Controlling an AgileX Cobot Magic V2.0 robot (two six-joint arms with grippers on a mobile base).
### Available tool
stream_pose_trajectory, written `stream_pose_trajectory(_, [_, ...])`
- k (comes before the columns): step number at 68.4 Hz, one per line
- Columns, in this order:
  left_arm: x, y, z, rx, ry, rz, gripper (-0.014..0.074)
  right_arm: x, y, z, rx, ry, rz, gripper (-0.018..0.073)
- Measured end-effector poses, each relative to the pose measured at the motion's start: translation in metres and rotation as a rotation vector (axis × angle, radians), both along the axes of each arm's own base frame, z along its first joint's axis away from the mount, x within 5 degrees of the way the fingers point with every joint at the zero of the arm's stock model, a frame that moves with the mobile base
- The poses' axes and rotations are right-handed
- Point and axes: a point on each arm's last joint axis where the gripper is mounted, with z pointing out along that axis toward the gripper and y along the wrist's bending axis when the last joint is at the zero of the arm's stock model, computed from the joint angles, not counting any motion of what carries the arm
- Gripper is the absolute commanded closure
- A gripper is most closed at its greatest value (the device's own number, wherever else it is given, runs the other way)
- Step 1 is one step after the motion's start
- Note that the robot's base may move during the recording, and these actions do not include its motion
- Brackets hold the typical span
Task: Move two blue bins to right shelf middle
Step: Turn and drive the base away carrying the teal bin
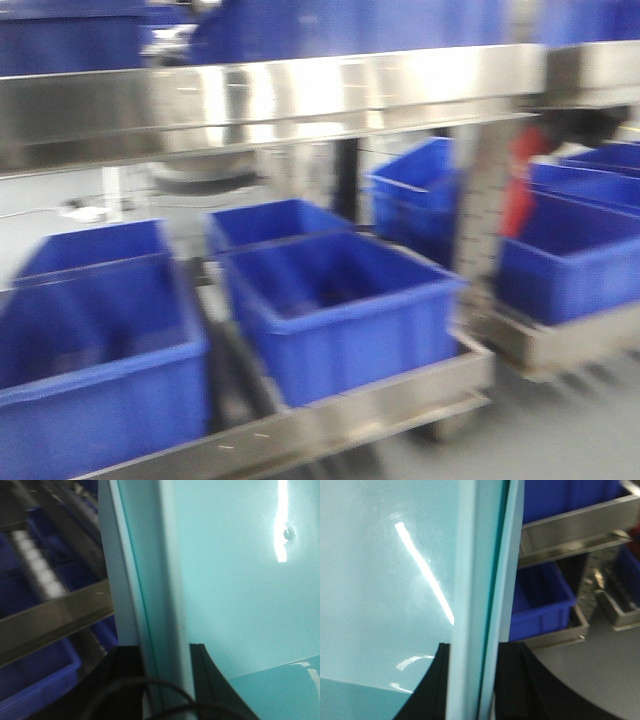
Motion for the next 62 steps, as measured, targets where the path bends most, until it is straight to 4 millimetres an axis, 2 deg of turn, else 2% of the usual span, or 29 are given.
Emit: stream_pose_trajectory(62, [0.001, -0.0006, -0.0006, 0.0, 0.001, -0.001, 0.0707, 0.0002, -0.0001, 0.0001, -0.001, -0.002, -0.001, 0.0715])
